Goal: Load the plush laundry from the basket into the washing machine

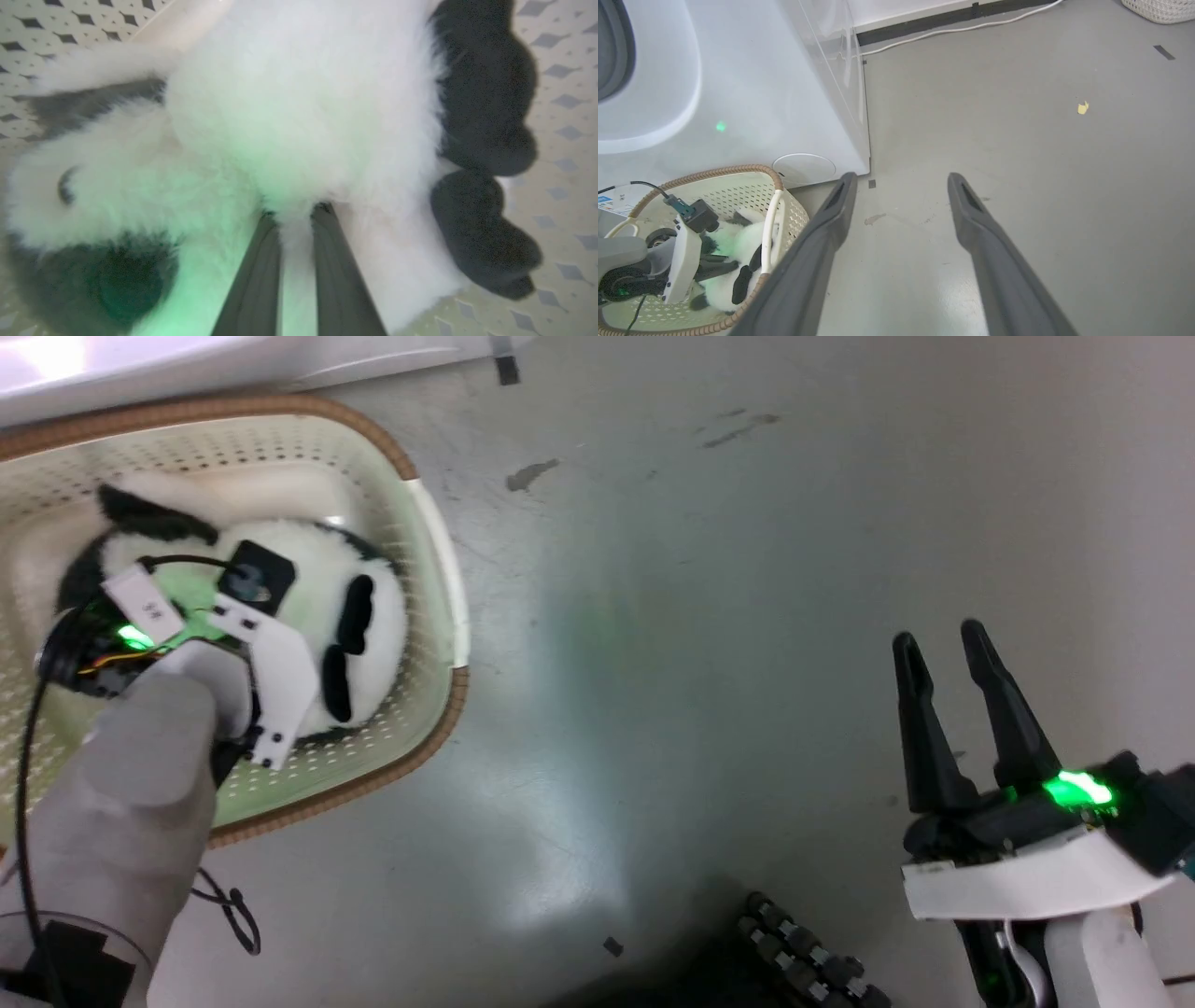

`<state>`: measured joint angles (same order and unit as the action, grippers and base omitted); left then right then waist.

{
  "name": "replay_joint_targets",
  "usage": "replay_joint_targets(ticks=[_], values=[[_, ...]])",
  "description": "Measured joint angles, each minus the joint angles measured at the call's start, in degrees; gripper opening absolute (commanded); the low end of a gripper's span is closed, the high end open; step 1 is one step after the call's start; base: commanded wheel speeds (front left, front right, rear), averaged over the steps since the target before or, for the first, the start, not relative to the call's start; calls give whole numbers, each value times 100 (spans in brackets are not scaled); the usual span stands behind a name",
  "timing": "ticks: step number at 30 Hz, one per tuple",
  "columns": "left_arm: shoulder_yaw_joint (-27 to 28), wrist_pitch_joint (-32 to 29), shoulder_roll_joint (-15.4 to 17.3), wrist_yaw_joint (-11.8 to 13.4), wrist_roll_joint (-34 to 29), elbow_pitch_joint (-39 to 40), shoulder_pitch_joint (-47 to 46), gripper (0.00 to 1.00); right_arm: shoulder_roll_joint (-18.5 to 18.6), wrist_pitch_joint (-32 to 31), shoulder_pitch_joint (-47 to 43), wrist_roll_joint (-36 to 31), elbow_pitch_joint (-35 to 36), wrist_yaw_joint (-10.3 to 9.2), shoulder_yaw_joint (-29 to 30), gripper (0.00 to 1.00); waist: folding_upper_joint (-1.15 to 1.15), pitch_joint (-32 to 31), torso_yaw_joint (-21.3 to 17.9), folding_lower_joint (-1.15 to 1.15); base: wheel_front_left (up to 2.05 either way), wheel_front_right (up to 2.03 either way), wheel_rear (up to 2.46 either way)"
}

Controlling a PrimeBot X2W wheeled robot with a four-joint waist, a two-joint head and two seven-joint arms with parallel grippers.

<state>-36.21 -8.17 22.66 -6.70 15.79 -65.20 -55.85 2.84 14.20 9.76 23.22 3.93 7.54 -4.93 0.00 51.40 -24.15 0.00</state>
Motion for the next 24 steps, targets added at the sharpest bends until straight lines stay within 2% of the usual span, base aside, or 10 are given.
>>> replay_joint_targets(ticks=[5,10,15,16,20,24], values=[[2,380,90,38,238,-287,-42,0,-1,30,175,53,-120,0,-100,100,0,-67,-179,1,0,0,0],[22,813,-115,109,400,-361,190,0,2,55,155,-89,-198,0,119,100,0,-422,-143,0,0,0,0],[41,1274,-452,114,543,-397,583,0,0,55,87,-416,-289,0,286,100,0,-1038,131,0,0,0,0],[107,1707,-616,108,669,-366,813,0,-1,56,-5,-606,-338,0,358,100,0,-1470,343,0,0,0,0],[124,2164,-756,104,717,-189,1238,0,1,56,-185,-826,-372,0,435,100,0,-2060,613,-1,0,0,0],[332,2241,-776,243,840,398,1788,0,0,56,-359,-944,-403,0,480,100,0,-2603,868,-1,0,0,0]])
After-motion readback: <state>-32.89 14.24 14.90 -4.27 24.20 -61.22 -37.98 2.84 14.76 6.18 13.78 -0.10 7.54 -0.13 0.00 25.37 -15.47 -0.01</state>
